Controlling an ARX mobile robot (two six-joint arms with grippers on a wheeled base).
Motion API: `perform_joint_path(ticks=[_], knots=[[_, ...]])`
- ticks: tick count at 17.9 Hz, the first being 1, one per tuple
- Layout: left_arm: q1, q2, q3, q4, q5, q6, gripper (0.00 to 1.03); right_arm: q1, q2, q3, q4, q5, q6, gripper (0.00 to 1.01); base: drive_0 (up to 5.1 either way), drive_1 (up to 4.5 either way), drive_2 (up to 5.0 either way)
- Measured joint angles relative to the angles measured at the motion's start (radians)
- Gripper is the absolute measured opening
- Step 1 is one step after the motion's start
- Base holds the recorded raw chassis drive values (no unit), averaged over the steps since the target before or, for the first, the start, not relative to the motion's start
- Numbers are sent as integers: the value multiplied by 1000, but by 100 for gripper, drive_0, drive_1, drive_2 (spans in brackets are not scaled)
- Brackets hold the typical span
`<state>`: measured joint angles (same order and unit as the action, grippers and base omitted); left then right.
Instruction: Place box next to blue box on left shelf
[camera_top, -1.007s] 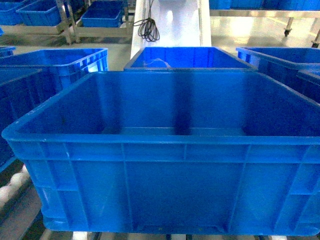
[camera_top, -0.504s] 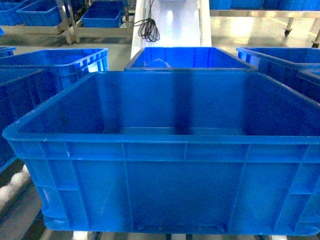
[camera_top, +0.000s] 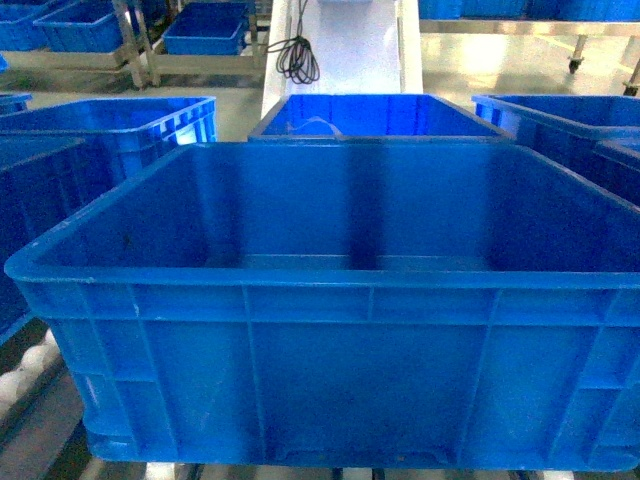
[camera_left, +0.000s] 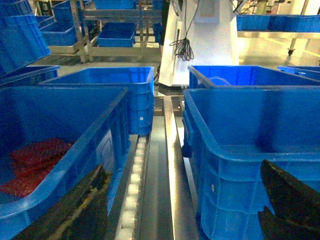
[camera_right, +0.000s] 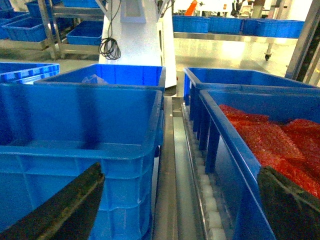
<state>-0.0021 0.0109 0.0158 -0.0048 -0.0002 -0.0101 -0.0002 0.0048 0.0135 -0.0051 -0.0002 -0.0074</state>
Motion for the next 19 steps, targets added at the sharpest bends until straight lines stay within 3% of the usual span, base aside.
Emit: perform_joint_path(ticks=[1, 19], knots=[[0, 0, 0, 0, 0, 1, 100, 0, 0, 0, 0, 0, 0, 100, 0, 0, 0], [0, 0, 0, 0, 0, 3, 98, 0, 0, 0, 0, 0, 0, 98, 0, 0, 0]])
